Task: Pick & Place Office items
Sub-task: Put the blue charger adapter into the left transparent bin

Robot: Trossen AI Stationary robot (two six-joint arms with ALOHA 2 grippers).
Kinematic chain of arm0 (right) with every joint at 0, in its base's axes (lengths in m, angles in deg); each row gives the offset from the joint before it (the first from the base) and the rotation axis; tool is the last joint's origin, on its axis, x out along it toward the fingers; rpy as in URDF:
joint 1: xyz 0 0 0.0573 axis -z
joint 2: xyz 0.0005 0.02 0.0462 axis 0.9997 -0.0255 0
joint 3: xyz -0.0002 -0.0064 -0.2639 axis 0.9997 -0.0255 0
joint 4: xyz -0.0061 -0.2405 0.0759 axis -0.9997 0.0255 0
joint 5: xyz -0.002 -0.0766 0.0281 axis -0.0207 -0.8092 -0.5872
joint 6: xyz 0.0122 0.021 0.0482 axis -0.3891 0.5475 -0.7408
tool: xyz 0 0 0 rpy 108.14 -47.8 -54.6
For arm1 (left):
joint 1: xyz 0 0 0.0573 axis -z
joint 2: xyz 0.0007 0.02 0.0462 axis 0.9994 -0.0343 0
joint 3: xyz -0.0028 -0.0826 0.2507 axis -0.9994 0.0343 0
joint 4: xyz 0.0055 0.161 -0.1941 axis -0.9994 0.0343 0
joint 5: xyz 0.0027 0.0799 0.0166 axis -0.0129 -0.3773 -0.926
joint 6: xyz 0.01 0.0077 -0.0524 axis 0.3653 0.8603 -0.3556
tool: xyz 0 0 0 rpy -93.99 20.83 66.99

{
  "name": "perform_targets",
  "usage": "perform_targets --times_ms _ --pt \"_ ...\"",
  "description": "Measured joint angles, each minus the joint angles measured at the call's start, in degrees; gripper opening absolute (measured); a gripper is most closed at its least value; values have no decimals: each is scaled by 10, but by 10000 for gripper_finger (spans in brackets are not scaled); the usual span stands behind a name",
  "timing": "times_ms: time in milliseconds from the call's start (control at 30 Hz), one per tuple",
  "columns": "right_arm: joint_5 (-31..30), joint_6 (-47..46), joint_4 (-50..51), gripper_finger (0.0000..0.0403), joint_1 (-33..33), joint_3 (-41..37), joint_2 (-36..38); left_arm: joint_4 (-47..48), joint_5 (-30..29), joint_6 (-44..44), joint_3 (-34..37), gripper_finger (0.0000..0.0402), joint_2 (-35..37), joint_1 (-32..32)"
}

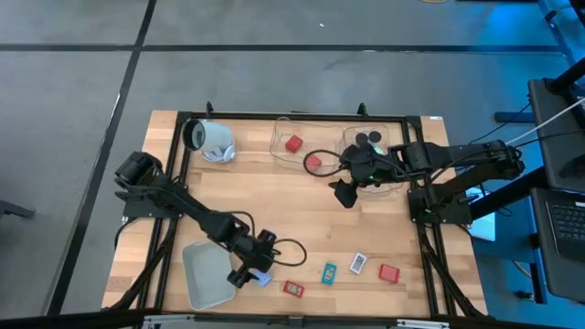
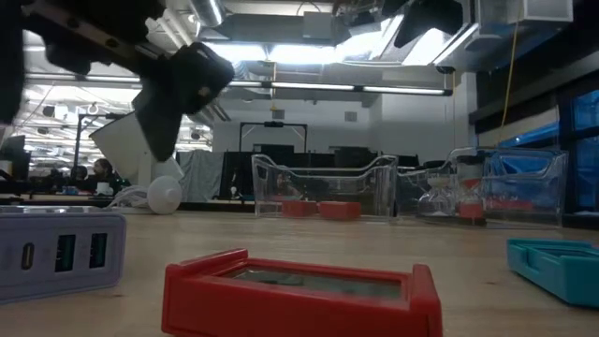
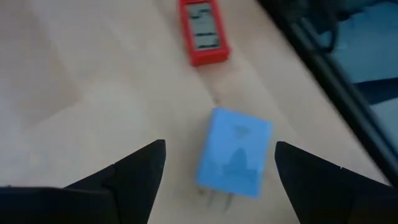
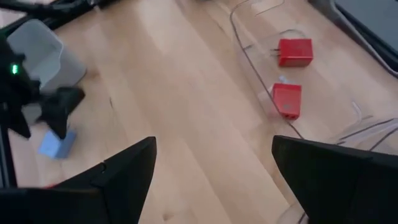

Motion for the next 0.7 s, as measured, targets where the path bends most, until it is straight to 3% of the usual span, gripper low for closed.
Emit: perform_targets --times_ms 200,700 --pt "-26 -46 0 322 -26 0 0 -17 62 26 -10 301 -37 8" --pt "-66 -82 0 322 -64 0 0 -21 61 98 -10 299 -58 6"
